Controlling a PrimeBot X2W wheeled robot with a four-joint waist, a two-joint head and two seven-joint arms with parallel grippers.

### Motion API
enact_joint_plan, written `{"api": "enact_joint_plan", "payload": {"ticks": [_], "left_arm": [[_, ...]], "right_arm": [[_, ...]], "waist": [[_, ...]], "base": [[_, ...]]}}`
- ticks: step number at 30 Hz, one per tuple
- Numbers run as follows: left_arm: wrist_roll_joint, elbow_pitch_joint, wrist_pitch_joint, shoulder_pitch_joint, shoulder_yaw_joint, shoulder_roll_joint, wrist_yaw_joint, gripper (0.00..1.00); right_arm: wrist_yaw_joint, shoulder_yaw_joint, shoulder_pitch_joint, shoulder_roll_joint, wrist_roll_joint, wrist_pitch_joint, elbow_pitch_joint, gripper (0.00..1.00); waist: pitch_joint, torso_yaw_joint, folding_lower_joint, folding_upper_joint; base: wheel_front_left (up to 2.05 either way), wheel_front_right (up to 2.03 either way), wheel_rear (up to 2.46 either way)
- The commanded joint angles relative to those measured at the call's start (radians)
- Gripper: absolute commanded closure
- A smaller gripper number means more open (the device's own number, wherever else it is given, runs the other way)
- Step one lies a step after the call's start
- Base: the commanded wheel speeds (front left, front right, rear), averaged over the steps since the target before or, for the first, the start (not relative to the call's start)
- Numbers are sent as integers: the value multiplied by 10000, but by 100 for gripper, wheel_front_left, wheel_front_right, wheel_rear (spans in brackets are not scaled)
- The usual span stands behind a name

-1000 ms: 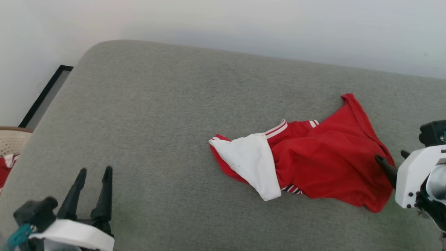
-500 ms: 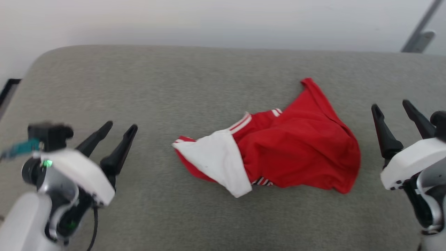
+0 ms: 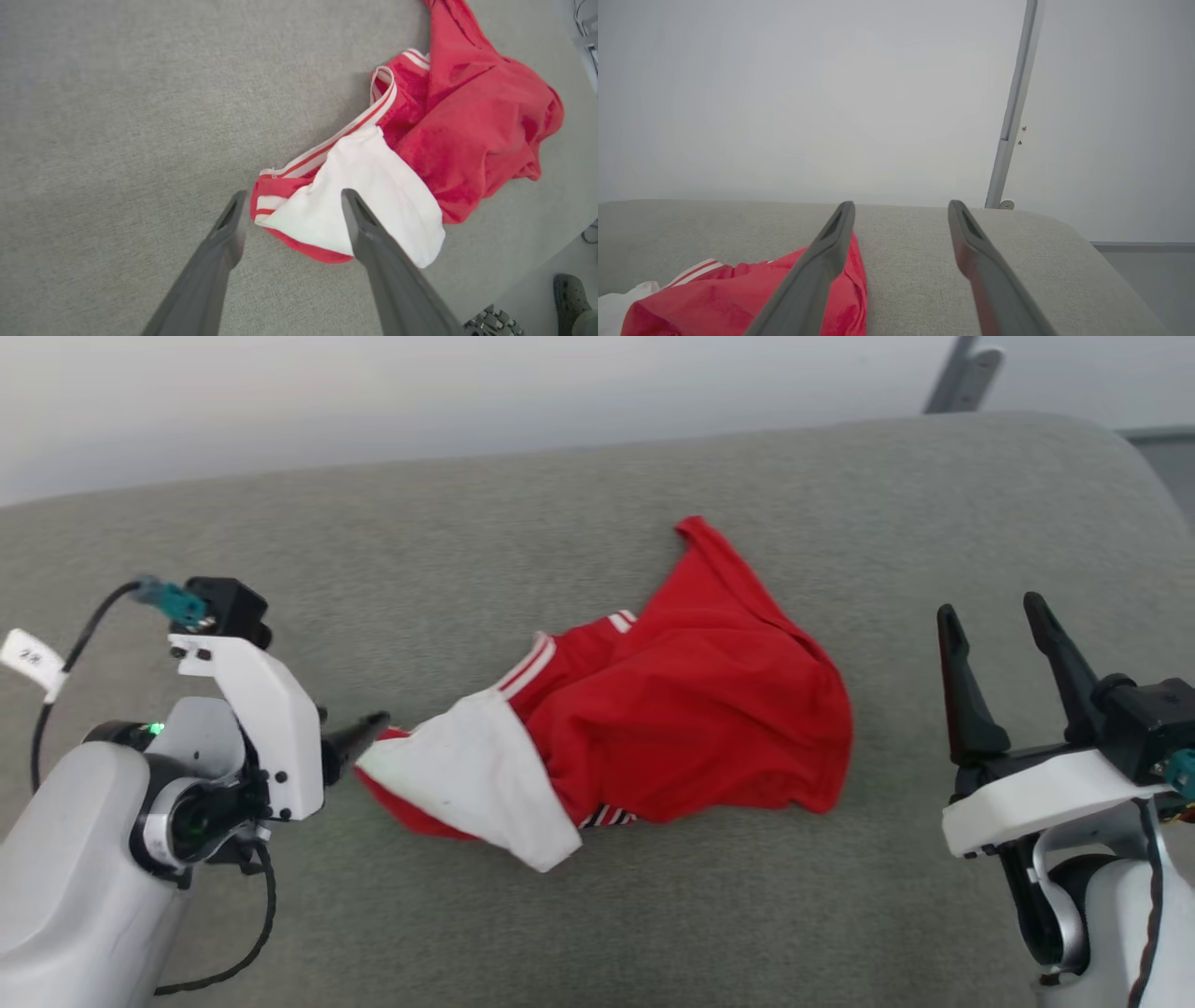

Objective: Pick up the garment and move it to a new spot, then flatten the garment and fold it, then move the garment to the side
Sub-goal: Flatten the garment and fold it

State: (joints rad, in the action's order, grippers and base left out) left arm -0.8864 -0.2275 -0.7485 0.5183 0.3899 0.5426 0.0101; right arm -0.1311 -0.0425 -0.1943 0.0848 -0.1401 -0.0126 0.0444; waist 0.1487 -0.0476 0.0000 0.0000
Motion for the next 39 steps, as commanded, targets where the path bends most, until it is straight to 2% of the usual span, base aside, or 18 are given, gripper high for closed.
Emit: {"api": "enact_joint_plan", "payload": {"ticks": [1, 5, 8, 14, 16, 17, 23, 28, 34, 37, 39], "left_arm": [[35, -230, -499, 236, 186, 32, -266, 0], [19, -707, -1564, 488, 539, -54, -763, 0], [169, -1045, -1953, 646, 750, -102, -976, 0], [578, -2028, -1940, 941, 1170, -293, -894, 0], [544, -2434, -1937, 1004, 1259, -383, -702, 0], [449, -2601, -1911, 1032, 1288, -462, -550, 100], [609, -3195, -1538, 1359, 1337, -346, -16, 100], [870, -3164, -1243, 1739, 1287, 279, 347, 100], [1215, -2865, -966, 1982, 1053, 1401, 519, 100], [1079, -3003, -837, 1944, 856, 1690, 494, 100], [905, -3224, -791, 1919, 667, 1651, 324, 100]], "right_arm": [[7, 20, 71, -86, 36, 113, -19, 0], [7, -15, 88, -171, -7, 181, 49, 0], [7, 1, 43, -211, -46, 150, 130, 0], [7, 29, -142, -268, -99, 94, 262, 0], [7, 69, -204, -283, -86, 97, 276, 0], [7, 69, -237, -287, -112, 120, 259, 0], [7, -35, -336, -301, -122, 175, 259, 0], [7, -194, -286, -310, -48, 170, 338, 0], [7, -300, -280, -319, -106, 97, 392, 0], [7, -286, -332, -326, -139, 65, 430, 0], [7, -266, -376, -330, -138, 61, 441, 0]], "waist": [[58, -303, 0, 0], [141, -550, 0, 0], [227, -694, 0, 0], [462, -857, 0, 0], [546, -894, 0, 0], [574, -904, 0, 0], [672, -847, 0, 0], [684, -693, 0, 0], [759, -587, 0, 0], [843, -554, 0, 0], [907, -523, 0, 0]], "base": [[0, 0, 0], [0, 0, 0], [0, 0, 0], [0, 0, 0], [0, 0, 0], [0, 0, 0], [0, 0, 0], [0, 0, 0], [0, 0, 0], [0, 0, 0], [0, 0, 0]]}}
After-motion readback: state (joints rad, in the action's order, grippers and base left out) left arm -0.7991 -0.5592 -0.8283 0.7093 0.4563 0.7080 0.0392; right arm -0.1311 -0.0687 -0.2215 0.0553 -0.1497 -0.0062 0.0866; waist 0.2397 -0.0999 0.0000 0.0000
